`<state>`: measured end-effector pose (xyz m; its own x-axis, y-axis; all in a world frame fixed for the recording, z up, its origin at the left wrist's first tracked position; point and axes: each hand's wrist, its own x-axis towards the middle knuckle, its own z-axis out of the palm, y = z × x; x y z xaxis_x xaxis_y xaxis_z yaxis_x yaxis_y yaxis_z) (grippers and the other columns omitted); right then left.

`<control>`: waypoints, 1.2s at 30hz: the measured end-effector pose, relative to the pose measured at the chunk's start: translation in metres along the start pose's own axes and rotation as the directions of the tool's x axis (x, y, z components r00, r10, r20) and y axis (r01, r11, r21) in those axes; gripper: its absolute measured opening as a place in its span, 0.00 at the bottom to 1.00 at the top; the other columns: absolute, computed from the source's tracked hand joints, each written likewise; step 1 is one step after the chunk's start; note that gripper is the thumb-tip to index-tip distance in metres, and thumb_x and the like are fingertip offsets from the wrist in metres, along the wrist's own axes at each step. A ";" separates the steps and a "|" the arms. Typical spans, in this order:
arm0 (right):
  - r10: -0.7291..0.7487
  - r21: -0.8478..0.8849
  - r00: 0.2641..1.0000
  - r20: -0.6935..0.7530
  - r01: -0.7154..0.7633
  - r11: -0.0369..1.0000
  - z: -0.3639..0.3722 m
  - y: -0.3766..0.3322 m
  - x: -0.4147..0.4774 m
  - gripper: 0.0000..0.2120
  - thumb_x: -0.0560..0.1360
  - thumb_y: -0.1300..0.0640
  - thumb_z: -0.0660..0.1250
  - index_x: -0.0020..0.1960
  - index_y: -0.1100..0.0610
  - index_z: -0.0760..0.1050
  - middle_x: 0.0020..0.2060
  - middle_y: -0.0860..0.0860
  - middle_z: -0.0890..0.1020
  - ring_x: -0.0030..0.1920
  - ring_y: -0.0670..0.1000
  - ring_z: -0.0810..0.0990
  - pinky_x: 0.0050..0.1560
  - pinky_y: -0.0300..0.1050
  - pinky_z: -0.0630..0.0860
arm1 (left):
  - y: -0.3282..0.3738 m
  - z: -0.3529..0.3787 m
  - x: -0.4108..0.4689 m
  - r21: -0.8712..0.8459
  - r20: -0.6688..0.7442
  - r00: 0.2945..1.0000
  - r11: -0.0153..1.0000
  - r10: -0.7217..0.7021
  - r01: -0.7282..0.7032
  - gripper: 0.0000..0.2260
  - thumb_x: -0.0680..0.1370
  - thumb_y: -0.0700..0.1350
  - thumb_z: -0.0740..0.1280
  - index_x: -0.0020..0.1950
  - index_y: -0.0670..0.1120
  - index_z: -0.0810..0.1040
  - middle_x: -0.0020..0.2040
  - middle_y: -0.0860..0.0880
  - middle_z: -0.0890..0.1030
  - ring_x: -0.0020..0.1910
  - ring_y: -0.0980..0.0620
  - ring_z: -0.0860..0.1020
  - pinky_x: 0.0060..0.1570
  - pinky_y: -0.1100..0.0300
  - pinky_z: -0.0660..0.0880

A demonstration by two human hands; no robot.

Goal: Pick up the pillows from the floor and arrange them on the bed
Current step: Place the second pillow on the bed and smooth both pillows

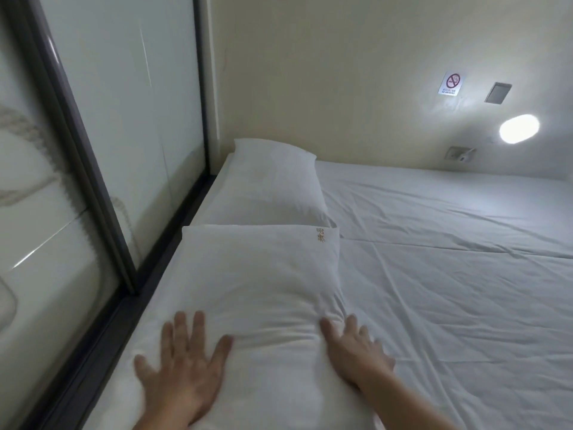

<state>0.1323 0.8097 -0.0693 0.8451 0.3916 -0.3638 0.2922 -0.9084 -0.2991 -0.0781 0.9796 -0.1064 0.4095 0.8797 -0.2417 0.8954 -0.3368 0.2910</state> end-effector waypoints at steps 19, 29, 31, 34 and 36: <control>-0.572 -0.132 0.820 0.002 0.567 0.813 0.044 -0.025 -0.033 0.32 0.76 0.33 0.41 0.76 0.42 0.42 0.77 0.43 0.42 0.76 0.48 0.40 0.74 0.54 0.40 | 0.045 -0.003 -0.031 0.166 0.056 0.925 0.910 0.376 -0.380 0.33 0.72 0.71 0.35 0.74 0.62 0.35 0.77 0.53 0.33 0.75 0.49 0.33 0.70 0.36 0.34; 0.078 -0.182 0.988 0.136 -0.053 0.982 -0.001 0.036 -0.049 0.29 0.80 0.45 0.46 0.78 0.54 0.45 0.78 0.54 0.53 0.76 0.58 0.52 0.72 0.60 0.52 | 0.031 -0.018 -0.119 0.090 0.302 0.889 0.918 0.343 -0.385 0.32 0.75 0.68 0.41 0.75 0.58 0.36 0.77 0.48 0.32 0.75 0.45 0.31 0.70 0.36 0.32; -0.038 -0.175 0.999 -0.003 0.037 0.984 -0.020 0.030 -0.071 0.28 0.81 0.48 0.48 0.78 0.54 0.45 0.78 0.54 0.52 0.76 0.57 0.51 0.73 0.58 0.53 | 0.036 -0.029 -0.162 0.034 0.363 0.824 0.878 0.434 -0.478 0.33 0.75 0.67 0.44 0.75 0.58 0.37 0.77 0.48 0.32 0.74 0.43 0.30 0.70 0.36 0.34; -0.510 -0.054 0.855 -0.097 0.507 0.860 -0.025 0.007 -0.118 0.28 0.81 0.46 0.49 0.78 0.52 0.48 0.78 0.54 0.52 0.77 0.54 0.50 0.74 0.54 0.51 | 0.043 -0.036 -0.214 0.062 0.464 0.697 0.765 0.547 -0.641 0.31 0.77 0.64 0.46 0.76 0.57 0.38 0.77 0.50 0.32 0.73 0.44 0.28 0.69 0.33 0.36; -0.571 -0.106 0.813 0.114 0.581 0.807 -0.017 0.013 -0.144 0.27 0.81 0.43 0.47 0.78 0.49 0.48 0.78 0.51 0.51 0.77 0.52 0.49 0.74 0.54 0.50 | 0.032 -0.035 -0.234 0.148 0.455 0.781 0.828 0.428 -0.540 0.32 0.78 0.62 0.50 0.75 0.58 0.36 0.77 0.50 0.31 0.74 0.48 0.29 0.68 0.30 0.39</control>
<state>0.0221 0.7390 -0.0064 0.4693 0.8538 -0.2255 0.7744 -0.5206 -0.3595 -0.1511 0.7747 -0.0081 0.7824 0.3902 -0.4853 0.5464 -0.8040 0.2344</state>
